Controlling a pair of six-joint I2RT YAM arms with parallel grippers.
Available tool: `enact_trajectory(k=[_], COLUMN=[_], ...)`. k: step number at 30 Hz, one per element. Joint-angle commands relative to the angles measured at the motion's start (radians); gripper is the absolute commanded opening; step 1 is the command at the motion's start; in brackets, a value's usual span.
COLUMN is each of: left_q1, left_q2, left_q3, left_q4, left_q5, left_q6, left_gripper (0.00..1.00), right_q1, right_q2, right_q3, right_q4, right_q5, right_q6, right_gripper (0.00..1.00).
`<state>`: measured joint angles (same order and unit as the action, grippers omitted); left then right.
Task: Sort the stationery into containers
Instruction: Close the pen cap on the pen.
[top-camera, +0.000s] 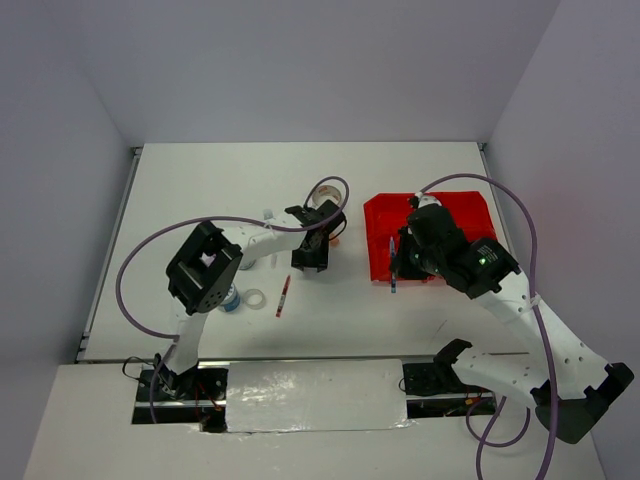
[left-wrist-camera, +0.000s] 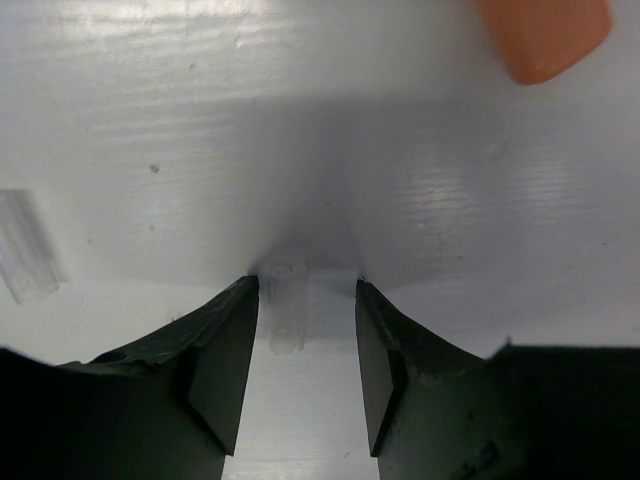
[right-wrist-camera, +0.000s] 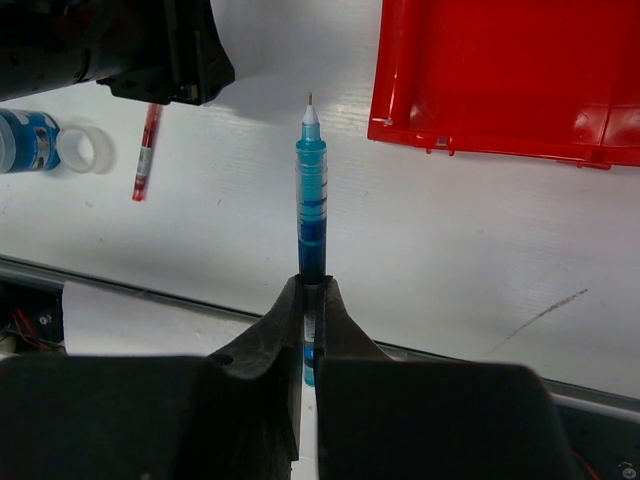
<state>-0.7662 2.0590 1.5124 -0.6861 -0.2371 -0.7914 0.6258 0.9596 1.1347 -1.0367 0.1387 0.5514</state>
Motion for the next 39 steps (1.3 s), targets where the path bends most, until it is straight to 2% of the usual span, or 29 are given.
enact_trajectory(k=[1, 10, 16, 22, 24, 25, 29, 39], left_q1=[0.002, 0.004, 0.004, 0.004, 0.004, 0.005, 0.008, 0.019], left_q2=[0.012, -0.003, -0.033, -0.025, -0.017, -0.008, -0.020, -0.322], left_q3=[-0.010, -0.070, -0.122, -0.136, -0.127, -0.120, -0.066, 0.133], left_q4=[0.003, -0.010, -0.006, 0.013, 0.033, 0.033, 0.016, -0.052], left_q5=[-0.016, -0.031, -0.022, 0.005, 0.024, 0.034, 0.058, 0.104], left_q6=[-0.019, -0.025, -0.031, -0.020, -0.008, -0.005, 0.006, 0.001], left_gripper=[0.53, 0.47, 0.47, 0.18, 0.14, 0.00, 0.00, 0.00], right_q1=[0.005, 0.005, 0.006, 0.005, 0.006, 0.005, 0.005, 0.005], right_q2=[-0.001, -0.002, 0.011, 0.025, 0.012, 0.004, -0.033, -0.153], right_q3=[0.033, 0.042, 0.066, 0.062, 0.048, 0.037, -0.022, -0.125], right_q4=[-0.005, 0.003, 0.003, 0.021, 0.065, 0.082, 0.164, 0.280], right_q5=[0.006, -0.001, -0.014, -0.037, -0.079, -0.097, -0.172, -0.214], right_q6=[-0.018, -0.015, -0.016, -0.022, -0.028, -0.033, -0.048, -0.065], right_gripper=[0.00, 0.00, 0.00, 0.00, 0.00, 0.00, 0.00, 0.00])
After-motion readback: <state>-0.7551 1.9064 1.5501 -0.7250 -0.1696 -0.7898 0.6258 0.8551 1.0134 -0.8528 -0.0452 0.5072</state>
